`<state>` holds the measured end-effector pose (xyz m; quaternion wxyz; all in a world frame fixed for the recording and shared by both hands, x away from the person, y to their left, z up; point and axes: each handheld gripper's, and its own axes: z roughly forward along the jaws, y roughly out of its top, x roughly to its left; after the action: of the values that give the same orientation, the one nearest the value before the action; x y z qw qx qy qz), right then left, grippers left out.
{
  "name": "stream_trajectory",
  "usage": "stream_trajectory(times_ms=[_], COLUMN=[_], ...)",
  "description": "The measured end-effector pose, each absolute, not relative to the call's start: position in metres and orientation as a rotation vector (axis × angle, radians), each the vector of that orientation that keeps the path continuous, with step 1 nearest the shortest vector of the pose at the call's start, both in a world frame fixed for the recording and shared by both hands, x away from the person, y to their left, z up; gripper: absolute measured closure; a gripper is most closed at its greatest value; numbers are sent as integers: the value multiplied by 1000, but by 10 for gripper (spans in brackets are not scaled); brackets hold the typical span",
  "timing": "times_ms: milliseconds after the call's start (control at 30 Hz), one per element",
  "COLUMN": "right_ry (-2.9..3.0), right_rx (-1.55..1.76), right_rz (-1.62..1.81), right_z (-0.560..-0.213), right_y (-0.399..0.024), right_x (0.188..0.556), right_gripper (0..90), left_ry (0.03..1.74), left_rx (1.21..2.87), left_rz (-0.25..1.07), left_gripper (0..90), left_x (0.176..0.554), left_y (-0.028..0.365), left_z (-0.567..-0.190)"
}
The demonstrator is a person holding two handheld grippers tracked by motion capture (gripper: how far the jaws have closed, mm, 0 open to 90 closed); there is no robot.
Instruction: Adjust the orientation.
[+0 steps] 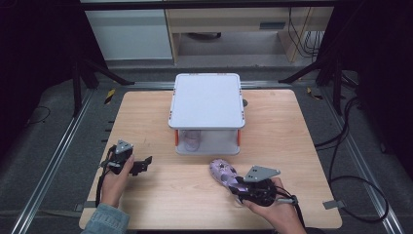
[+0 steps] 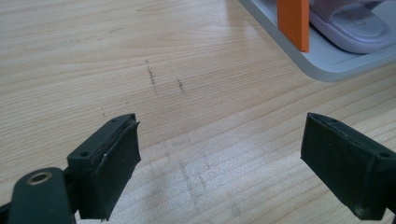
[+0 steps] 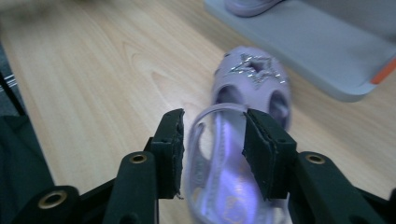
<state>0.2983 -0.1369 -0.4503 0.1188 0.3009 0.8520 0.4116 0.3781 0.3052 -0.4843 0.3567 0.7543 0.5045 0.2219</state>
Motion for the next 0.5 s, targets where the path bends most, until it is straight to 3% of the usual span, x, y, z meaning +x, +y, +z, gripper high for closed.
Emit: stream_trajectory(times_ms=[233,500], right_ry=[2459,2504], right_rx=[922,923], right_rz=[1147,1091], right_z=[-450,-463], right_y=[-154,-154], right_x=[315,323], right_gripper=[671,658], left_ry=[1300,1294], left_rx=[1950,1955], left_rz=[571,564], left_gripper=[105,105], left_x=[378,378], left_y=[304,302], left_z=[-485,-484])
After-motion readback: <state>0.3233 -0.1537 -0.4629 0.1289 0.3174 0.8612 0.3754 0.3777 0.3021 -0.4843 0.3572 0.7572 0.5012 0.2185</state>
